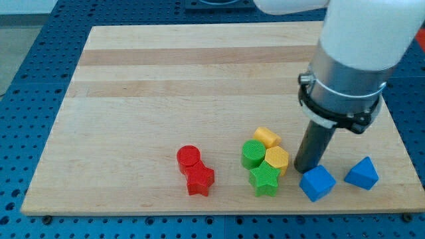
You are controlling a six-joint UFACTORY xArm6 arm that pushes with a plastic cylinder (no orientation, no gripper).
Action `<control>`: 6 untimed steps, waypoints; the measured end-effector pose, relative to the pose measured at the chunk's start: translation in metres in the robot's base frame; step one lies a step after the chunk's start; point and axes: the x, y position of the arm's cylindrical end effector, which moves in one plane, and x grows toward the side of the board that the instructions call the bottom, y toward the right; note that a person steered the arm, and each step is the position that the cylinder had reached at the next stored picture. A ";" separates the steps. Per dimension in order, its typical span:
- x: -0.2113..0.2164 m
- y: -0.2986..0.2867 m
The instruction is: Move the yellow heart towards left center
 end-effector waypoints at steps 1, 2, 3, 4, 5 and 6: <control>0.011 0.003; -0.001 -0.021; -0.036 -0.034; -0.057 -0.036; -0.068 -0.087; -0.109 -0.116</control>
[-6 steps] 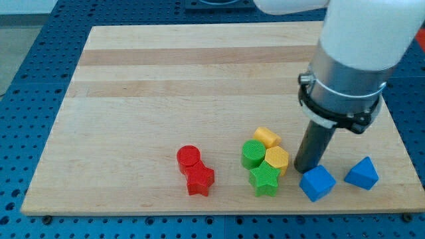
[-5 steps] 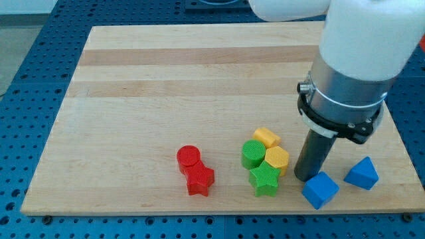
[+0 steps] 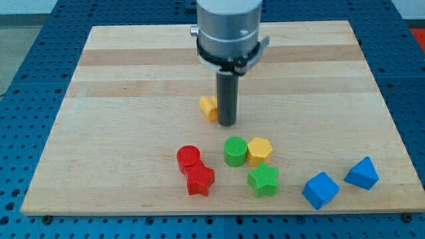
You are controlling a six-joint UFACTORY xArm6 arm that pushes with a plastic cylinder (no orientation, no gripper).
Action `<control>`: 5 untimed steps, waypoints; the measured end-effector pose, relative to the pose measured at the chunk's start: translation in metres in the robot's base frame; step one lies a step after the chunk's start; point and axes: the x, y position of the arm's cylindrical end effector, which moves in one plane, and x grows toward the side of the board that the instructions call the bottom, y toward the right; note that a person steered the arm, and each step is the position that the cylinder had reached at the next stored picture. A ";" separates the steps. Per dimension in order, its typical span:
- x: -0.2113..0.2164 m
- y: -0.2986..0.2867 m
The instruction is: Move the yellow heart towards left center
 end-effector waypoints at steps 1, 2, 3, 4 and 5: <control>-0.012 0.005; -0.019 -0.070; -0.030 -0.154; -0.030 -0.210; -0.030 -0.199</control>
